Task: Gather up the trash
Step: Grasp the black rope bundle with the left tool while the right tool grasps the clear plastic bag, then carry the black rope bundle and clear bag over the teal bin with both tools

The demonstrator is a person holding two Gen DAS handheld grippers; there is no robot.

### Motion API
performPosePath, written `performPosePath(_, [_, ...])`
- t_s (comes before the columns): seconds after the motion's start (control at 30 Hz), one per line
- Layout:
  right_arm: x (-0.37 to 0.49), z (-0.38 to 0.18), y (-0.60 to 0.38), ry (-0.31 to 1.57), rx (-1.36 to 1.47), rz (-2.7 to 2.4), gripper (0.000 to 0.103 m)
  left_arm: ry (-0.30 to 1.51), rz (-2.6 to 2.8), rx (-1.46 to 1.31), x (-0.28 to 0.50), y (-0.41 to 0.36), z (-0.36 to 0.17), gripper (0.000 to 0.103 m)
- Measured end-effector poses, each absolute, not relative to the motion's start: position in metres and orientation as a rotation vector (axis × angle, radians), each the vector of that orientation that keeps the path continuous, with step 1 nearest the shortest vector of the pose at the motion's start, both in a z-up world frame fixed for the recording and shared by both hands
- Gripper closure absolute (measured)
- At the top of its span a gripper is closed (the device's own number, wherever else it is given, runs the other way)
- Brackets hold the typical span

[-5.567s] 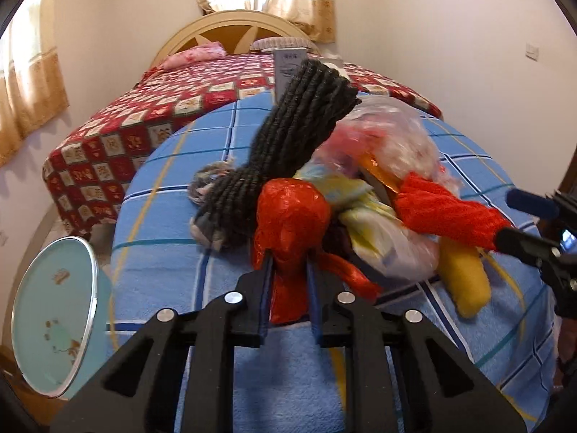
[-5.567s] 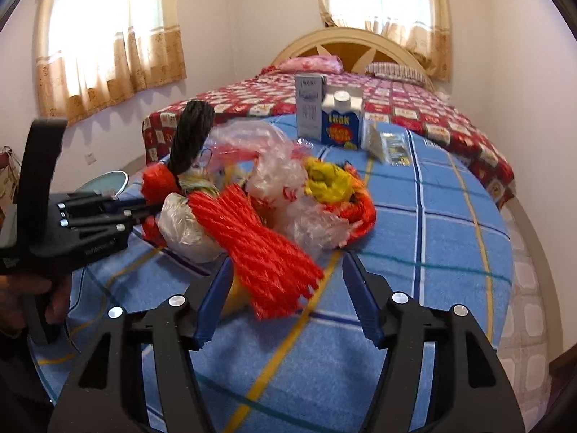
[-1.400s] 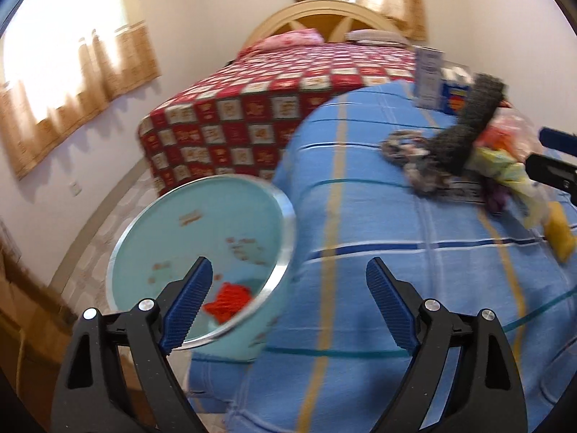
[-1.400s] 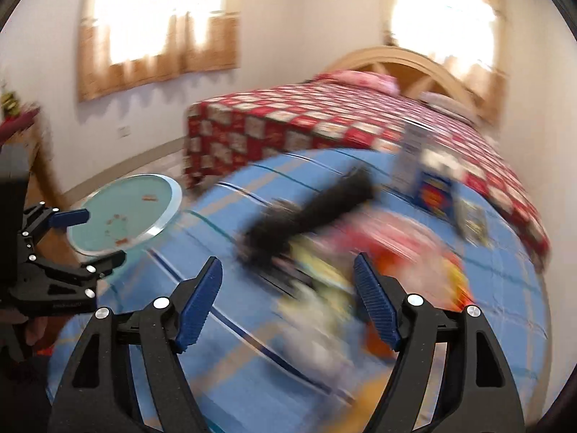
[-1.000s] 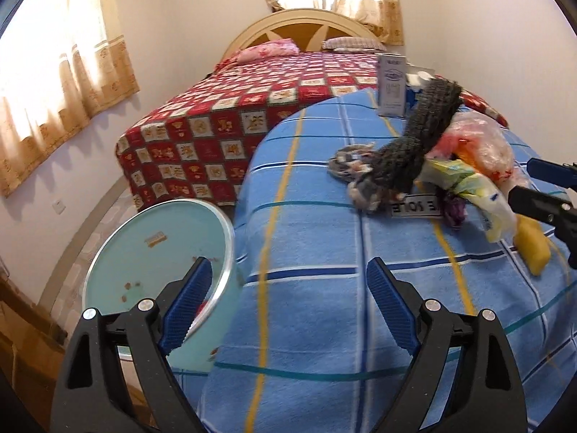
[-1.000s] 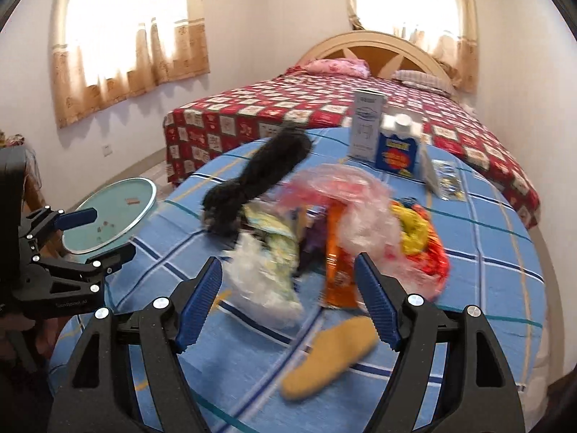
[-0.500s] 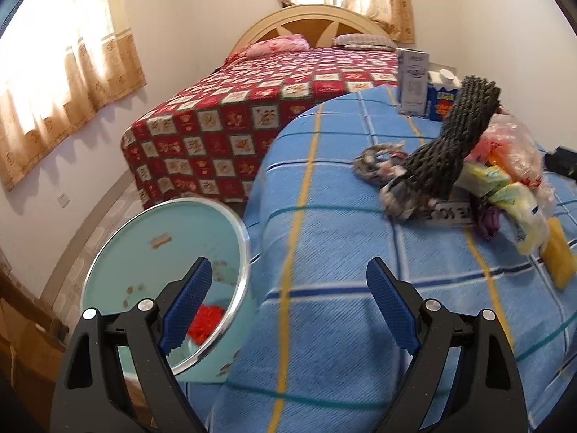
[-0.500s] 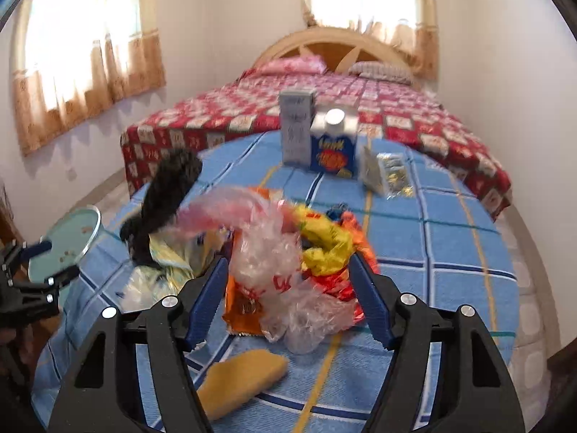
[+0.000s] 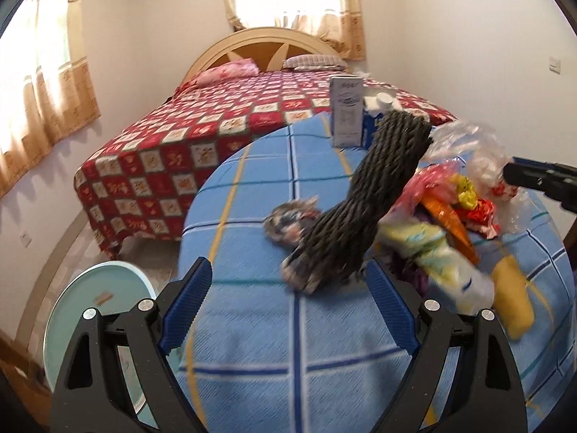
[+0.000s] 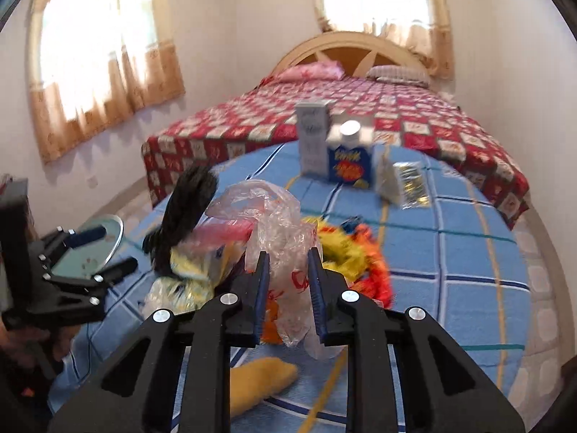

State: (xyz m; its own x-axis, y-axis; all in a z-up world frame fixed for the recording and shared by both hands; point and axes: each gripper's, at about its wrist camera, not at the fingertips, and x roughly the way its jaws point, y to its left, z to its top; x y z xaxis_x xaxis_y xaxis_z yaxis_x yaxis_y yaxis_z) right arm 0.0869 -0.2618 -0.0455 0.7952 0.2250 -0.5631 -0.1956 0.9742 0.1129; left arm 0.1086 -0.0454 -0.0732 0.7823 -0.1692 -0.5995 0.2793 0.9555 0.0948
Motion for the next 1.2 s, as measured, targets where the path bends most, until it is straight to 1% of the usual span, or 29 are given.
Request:
performPosePath(0.07, [0.088, -0.043, -0.269, 0.610, 0.060, 0.214, 0.081, 0.634, -0.269, 0.175, 0.118, -0.054, -0.076, 0.020])
performPosePath(0.13, [0.087, -0.045, -0.274, 0.611, 0.065, 0.200, 0.081, 0.655, -0.285, 0.172, 0.126, -0.058, -0.079, 0.032])
performPosePath(0.17, [0.086, -0.046, -0.277, 0.614, 0.073, 0.197, 0.081, 0.678, -0.314, 0.168, 0.131, -0.062, -0.082, 0.050])
performPosePath(0.2, [0.086, -0.047, -0.279, 0.615, 0.077, 0.195, 0.081, 0.696, -0.336, 0.163, 0.135, -0.063, -0.084, 0.075])
performPosePath(0.23, [0.085, -0.047, -0.280, 0.613, 0.079, 0.193, 0.081, 0.704, -0.349, 0.157, 0.135, -0.063, -0.084, 0.086])
performPosePath(0.27, [0.084, -0.047, -0.281, 0.610, 0.082, 0.193, 0.081, 0.707, -0.366, 0.145, 0.134, -0.063, -0.083, 0.095])
performPosePath(0.47, [0.083, -0.037, -0.274, 0.581, 0.085, 0.225, 0.081, 0.670, -0.353, 0.177, 0.119, -0.047, -0.066, 0.096])
performPosePath(0.67, [0.092, -0.025, -0.245, 0.554, 0.061, 0.283, 0.081, 0.684, -0.236, 0.171, 0.095, 0.001, -0.048, 0.096])
performPosePath(0.97, [0.120, -0.018, -0.169, 0.542, -0.035, 0.404, 0.081, 0.749, -0.047, 0.148, 0.081, 0.069, -0.057, 0.096])
performPosePath(1.2, [0.138, -0.021, -0.117, 0.547, -0.095, 0.479, 0.081, 0.763, 0.040, 0.131, 0.082, 0.100, -0.062, 0.096])
